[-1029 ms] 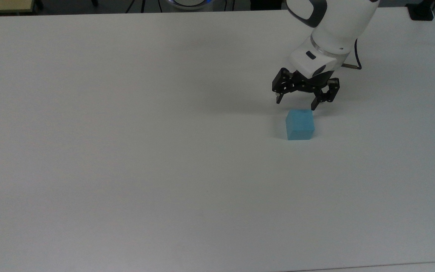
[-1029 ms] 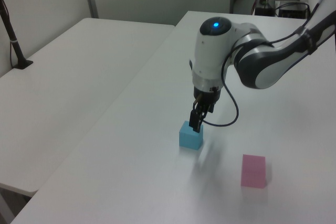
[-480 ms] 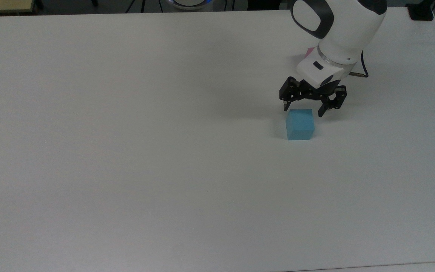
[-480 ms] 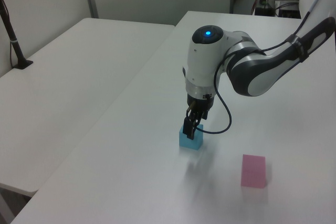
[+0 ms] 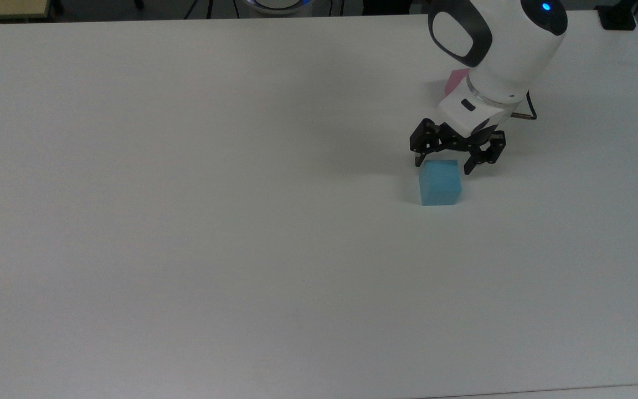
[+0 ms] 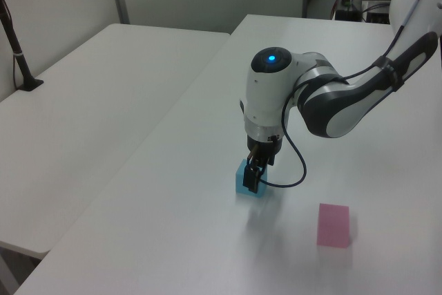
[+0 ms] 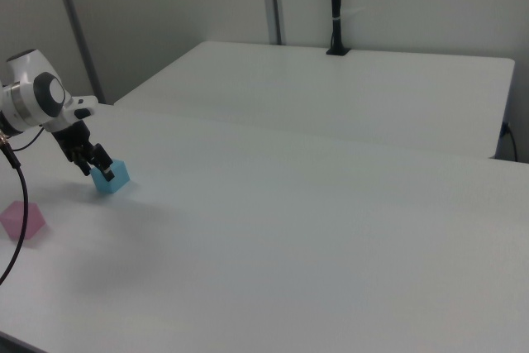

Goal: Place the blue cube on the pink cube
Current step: 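Lower the gripper around the light-blue cube and close on it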

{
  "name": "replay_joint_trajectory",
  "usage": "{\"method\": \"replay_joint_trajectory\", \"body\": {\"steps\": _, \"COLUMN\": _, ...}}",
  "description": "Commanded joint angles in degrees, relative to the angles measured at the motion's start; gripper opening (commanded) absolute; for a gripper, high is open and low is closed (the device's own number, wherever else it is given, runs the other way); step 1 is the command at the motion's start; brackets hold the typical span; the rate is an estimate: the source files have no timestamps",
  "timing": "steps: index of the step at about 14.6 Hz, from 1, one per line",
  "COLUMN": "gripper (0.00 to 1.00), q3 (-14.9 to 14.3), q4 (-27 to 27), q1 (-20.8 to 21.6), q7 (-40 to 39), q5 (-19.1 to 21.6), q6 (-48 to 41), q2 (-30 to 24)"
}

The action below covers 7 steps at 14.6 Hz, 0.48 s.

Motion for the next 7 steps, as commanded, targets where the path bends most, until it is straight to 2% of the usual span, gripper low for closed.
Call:
{"method": "replay_joint_trajectory", "body": {"steps": 1, "gripper": 0.99, "q3": 0.30, "q4": 1.01, "q1": -0.18, "q7": 1.54, "q5": -1.35, "q6": 0.12, "q2": 0.54}}
{"method": "replay_joint_trajectory", "body": {"steps": 2, "gripper": 0.93, "q3": 0.30, "q4": 1.01, "q1": -0.27, "q7": 1.54, "q5": -1.35, "q6": 0.12, "q2": 0.54}}
{"method": "replay_joint_trajectory", "body": {"steps": 4, "gripper": 0.72, "q3": 0.30, "q4": 1.01, "q1": -0.45, "q7": 1.54, "q5": -1.35, "q6": 0.30, "q2": 0.54}}
{"method": "replay_joint_trajectory", "body": {"steps": 5, "gripper": 0.56, "q3": 0.30, "q4": 1.01, "q1": -0.88, "q7": 1.54, "q5": -1.35, "q6": 0.38, "q2": 0.45}}
{"method": "replay_joint_trajectory", "body": {"steps": 7, "gripper": 0.43, "q3": 0.30, "q4": 1.35, "q1": -1.06, "q7": 1.54, "q5": -1.35, "q6": 0.39, "q2": 0.45}}
